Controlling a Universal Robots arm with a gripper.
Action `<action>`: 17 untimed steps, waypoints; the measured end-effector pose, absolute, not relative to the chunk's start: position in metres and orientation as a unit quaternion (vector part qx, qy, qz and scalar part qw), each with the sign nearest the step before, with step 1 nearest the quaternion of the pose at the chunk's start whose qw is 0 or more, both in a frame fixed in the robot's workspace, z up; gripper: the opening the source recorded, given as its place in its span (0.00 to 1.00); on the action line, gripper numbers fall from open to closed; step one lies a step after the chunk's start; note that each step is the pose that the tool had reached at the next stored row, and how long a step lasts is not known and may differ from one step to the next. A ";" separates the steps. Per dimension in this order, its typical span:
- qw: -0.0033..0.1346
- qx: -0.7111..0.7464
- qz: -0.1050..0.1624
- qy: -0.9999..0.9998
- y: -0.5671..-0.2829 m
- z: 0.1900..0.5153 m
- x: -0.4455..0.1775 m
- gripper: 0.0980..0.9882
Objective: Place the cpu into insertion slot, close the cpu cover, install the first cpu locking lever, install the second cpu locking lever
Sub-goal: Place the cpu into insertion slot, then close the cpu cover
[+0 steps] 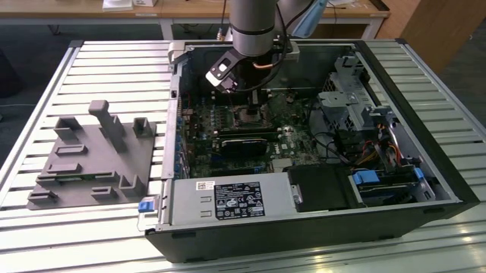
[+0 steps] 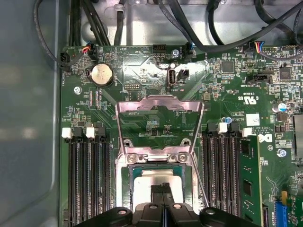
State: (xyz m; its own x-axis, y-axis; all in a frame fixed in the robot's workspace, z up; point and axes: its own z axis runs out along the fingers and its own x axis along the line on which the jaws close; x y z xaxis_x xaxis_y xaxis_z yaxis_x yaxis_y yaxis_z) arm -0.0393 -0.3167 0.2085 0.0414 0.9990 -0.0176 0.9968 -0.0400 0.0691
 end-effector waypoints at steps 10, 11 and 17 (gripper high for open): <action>0.031 0.721 0.018 0.692 -0.317 0.210 -0.039 0.01; 0.031 0.721 0.017 0.692 -0.317 0.210 -0.039 0.01; 0.031 0.721 0.017 0.692 -0.317 0.211 -0.039 0.01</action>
